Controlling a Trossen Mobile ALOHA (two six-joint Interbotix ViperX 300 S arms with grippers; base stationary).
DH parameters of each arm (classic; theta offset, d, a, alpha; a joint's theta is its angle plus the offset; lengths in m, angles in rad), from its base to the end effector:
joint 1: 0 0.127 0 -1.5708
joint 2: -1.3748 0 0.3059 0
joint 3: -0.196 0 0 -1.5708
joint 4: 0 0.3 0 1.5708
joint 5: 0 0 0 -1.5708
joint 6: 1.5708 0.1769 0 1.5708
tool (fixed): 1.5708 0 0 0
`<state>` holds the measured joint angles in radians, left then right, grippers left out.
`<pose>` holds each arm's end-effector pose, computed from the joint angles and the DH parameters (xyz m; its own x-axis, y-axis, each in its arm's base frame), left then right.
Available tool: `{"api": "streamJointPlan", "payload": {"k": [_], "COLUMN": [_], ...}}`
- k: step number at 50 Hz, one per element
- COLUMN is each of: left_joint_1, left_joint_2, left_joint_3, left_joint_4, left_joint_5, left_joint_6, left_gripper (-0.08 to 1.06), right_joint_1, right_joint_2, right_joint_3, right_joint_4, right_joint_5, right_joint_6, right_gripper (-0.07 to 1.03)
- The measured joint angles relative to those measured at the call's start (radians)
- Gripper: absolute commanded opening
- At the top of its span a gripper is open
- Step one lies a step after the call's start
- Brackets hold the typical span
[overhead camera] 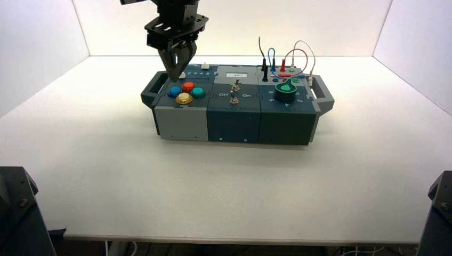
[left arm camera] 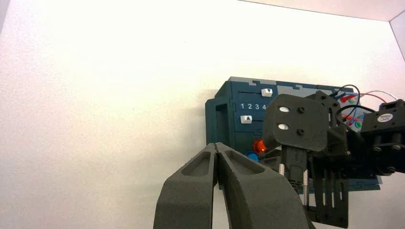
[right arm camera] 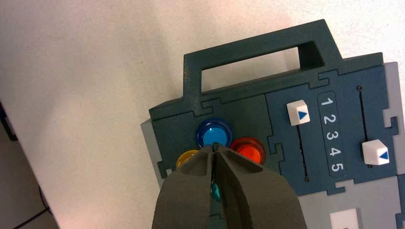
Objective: Push the blue button with the right gripper.
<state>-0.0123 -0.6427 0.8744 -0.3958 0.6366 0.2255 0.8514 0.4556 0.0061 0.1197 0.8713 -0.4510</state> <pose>0.2755 -0.0439 0.2069 0.6538 -0.2373 -0.7185 0.0931 0.9676 -0.2348 0.3148 0.3839 0.0655 0.0881 0.2392 -0.9670 -0.9443 0.3289 -0.0047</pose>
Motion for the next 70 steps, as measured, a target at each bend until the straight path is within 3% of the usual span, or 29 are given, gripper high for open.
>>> {"api": "streamJointPlan", "payload": {"k": [51, 70], "left_joint_1": [0.002, 0.002], "left_joint_2": [0.000, 0.000], "left_joint_3": [0.000, 0.003], "left_joint_4": [-0.003, -0.003], "left_joint_5": [0.000, -0.035], "left_joint_6": [0.000, 0.000], "left_gripper": [-0.03, -0.03], "right_joint_1": [0.000, 0.000], "right_joint_2": [0.040, -0.067], "right_joint_3": [0.005, 0.029], "right_joint_4": [-0.003, -0.003], "right_joint_5": [-0.031, -0.031], "right_joint_6": [0.000, 0.014], "right_gripper": [-0.02, -0.02]}}
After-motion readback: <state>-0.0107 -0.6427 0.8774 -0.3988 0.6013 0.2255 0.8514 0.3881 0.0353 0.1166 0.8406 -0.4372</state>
